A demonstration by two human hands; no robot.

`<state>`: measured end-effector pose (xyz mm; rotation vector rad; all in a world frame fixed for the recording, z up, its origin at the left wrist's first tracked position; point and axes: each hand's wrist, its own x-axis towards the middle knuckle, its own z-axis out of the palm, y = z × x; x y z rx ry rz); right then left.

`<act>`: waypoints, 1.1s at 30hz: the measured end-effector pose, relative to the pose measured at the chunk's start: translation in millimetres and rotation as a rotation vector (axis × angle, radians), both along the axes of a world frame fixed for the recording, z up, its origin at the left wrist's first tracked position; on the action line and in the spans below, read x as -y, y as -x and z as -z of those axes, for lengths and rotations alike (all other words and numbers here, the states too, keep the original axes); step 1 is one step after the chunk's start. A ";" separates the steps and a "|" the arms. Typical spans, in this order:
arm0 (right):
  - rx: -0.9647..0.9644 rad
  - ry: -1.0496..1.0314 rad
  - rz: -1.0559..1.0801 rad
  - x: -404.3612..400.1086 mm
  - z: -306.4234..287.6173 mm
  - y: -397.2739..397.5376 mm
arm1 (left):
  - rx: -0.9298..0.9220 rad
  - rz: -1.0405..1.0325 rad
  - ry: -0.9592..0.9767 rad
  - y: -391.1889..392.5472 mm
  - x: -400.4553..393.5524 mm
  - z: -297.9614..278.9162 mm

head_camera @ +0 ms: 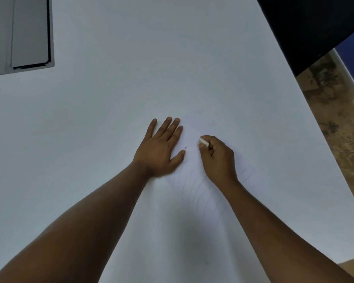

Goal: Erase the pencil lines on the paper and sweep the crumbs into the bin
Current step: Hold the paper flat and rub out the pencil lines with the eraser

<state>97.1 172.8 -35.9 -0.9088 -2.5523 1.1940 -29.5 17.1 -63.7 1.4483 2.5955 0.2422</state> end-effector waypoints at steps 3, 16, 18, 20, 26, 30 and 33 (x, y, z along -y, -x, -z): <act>0.005 0.014 0.019 1.3 -2.6 0.3 | -0.011 -0.009 0.000 -2.3 11.9 -5.9; -0.033 -0.142 -0.457 41.3 -7.6 19.8 | 0.071 -0.240 0.026 -51.4 43.6 4.4; -0.003 -0.192 -0.549 46.6 -7.6 24.6 | 0.090 -0.247 0.005 -51.3 43.8 5.1; 0.006 -0.202 -0.580 47.2 -7.7 27.7 | 0.109 -0.254 -0.013 -50.8 44.0 5.3; 0.032 -0.285 -0.580 43.0 -3.1 32.1 | 0.088 -0.259 -0.032 -51.8 44.0 5.8; 0.048 -0.402 -0.315 12.3 -3.1 48.4 | 0.106 -0.268 0.032 -52.2 42.6 2.3; 0.090 -0.348 -0.202 -14.5 -9.7 50.1 | 0.104 -0.269 0.042 -51.8 42.4 1.8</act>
